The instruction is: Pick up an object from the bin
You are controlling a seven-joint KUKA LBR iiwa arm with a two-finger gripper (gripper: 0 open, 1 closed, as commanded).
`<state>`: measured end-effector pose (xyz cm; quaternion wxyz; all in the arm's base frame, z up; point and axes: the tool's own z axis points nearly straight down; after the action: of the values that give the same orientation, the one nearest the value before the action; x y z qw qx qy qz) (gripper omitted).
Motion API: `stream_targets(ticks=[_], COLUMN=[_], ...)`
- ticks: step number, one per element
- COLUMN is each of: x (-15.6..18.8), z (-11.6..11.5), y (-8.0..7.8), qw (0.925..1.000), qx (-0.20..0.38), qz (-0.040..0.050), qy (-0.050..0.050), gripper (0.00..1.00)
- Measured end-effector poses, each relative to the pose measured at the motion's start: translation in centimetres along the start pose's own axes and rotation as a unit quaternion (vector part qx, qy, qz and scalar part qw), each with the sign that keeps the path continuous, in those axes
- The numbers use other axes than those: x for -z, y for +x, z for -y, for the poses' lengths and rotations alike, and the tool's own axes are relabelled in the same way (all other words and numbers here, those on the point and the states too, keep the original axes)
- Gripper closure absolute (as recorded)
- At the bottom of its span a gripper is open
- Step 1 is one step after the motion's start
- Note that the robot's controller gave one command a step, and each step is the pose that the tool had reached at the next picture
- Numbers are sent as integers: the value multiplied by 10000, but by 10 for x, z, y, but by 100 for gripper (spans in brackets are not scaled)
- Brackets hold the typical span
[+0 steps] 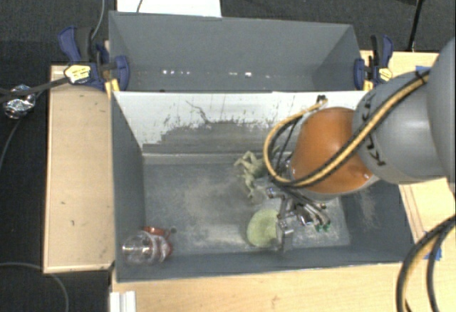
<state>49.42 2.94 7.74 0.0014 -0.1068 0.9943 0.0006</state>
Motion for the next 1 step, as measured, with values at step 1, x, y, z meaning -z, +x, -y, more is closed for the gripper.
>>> stream_targets(ticks=[1], x=[-7], z=[-3], y=[0], qw=[9988], qx=[485], qz=[18], qy=[13], gripper=[100])
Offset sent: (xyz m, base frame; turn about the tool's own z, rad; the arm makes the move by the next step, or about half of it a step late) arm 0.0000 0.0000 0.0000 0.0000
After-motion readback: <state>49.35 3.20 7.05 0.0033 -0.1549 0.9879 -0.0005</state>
